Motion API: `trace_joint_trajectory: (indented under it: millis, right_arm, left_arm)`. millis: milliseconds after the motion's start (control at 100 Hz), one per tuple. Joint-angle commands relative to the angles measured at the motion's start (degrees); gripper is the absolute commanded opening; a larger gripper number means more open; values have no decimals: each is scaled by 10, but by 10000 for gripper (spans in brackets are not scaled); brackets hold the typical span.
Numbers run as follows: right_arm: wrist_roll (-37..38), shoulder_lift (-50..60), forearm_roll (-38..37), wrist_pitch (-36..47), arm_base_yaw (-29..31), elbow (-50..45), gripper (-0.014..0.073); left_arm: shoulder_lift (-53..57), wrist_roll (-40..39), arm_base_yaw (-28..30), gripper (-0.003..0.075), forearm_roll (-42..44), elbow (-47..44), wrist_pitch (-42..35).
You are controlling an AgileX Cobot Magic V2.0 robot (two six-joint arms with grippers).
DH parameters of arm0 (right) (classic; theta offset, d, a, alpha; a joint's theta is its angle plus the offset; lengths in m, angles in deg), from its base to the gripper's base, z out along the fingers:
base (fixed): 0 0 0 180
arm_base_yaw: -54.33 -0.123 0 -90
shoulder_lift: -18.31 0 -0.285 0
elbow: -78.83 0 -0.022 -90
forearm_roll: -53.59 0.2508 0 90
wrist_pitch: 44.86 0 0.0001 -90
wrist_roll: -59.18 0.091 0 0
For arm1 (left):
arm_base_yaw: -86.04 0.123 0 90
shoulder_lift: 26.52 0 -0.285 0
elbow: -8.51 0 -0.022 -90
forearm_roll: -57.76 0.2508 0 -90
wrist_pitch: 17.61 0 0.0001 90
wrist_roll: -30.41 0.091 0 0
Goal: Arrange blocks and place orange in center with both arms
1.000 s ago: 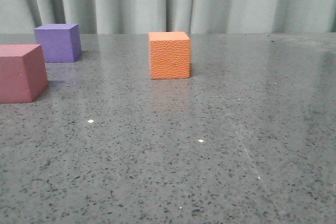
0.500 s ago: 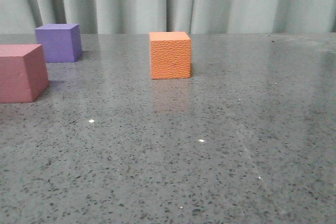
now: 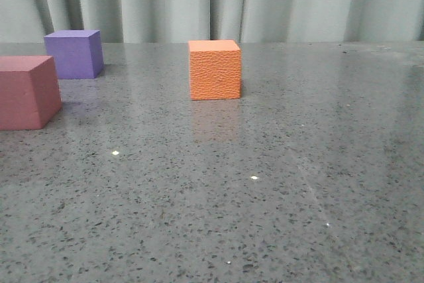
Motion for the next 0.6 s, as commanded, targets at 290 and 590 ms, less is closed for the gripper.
trace_joint_trajectory:
  millis: [290,590]
  right_arm:
    - [-5,12,-5,48,4,8,-67]
    - [-5,12,-5,48,4,8,-67]
  left_arm:
    - [-29,26,-124,605,-49,50,-69]
    - [-224,-47,-317,554,20,172,-114]
